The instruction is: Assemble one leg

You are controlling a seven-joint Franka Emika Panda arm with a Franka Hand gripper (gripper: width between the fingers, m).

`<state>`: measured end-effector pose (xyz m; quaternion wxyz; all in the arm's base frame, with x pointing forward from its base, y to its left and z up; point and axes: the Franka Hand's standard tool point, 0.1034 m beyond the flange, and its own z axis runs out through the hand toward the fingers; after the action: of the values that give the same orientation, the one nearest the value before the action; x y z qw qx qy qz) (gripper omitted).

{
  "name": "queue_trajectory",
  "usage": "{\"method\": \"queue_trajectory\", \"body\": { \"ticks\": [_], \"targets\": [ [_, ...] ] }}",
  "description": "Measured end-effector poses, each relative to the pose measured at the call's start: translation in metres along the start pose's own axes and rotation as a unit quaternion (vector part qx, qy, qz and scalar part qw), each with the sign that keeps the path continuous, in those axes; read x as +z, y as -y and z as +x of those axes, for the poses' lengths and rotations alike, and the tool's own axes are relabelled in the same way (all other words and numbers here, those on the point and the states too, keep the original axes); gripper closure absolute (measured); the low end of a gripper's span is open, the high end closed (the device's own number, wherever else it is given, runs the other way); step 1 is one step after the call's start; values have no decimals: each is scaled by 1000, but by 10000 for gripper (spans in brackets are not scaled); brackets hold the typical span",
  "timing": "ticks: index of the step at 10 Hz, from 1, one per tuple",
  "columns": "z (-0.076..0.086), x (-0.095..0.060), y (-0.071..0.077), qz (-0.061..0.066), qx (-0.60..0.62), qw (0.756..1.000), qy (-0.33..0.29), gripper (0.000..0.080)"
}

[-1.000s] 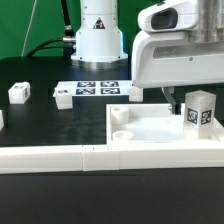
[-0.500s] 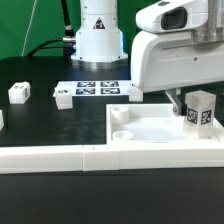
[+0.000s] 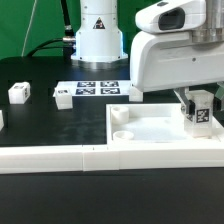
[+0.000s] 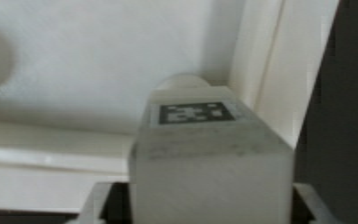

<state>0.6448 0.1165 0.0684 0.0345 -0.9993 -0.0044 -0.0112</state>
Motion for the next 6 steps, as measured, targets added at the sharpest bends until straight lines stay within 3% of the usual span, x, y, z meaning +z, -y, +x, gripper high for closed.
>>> {"method": "queue_trajectory", "body": {
  "ticks": [3,6],
  "targets": [
    [3,1,-12,7,195,981,-7,510],
    [0,1,-16,13,410,912,-2,509]
  ]
}}
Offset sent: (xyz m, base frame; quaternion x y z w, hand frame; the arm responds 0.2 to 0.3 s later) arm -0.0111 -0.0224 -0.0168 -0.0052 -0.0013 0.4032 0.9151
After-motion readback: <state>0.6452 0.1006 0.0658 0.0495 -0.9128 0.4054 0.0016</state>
